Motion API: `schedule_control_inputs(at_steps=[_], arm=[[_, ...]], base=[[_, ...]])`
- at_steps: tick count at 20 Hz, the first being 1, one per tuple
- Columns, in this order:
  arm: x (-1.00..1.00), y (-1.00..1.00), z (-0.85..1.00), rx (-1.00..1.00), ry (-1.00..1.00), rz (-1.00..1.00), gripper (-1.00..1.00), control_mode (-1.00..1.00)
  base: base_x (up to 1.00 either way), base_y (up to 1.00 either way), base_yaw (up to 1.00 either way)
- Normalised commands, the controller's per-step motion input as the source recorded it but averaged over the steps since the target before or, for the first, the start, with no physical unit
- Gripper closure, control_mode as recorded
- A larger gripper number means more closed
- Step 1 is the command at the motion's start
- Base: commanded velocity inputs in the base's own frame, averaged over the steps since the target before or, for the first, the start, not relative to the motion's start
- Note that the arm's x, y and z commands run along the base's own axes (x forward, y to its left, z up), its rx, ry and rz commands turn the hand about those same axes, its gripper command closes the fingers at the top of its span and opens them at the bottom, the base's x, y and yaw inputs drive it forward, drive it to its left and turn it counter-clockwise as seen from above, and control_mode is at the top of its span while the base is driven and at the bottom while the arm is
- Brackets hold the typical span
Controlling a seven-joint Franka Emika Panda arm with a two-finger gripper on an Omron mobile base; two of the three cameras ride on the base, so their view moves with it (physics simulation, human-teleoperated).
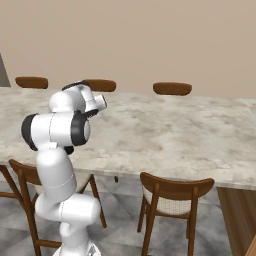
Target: There is a wine glass and glass cup on the dining counter. Place the wine bottle next to the wine glass and the juice bottle next to the glass cup.
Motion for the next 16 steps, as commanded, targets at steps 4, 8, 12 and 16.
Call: schedule_control_inputs(at_steps=[4, 8, 12, 16], arm=[[-0.06, -0.14, -0.05, 0.00, -0.02, 0.01, -1.00, -1.00], [-0.02, -0.15, 0.00, 0.00, 0.00, 0.00, -1.00, -1.00], [0.00, -0.07, 0.00, 0.00, 0.00, 0.00, -1.00, -1.00], [0.00, -0.03, 0.00, 0.00, 0.00, 0.00, -1.00, -1.00]], base=[[0.00, 0.00, 0.00], [0.00, 0.00, 0.00], [0.00, 0.00, 0.00], [0.00, 0.00, 0.00]])
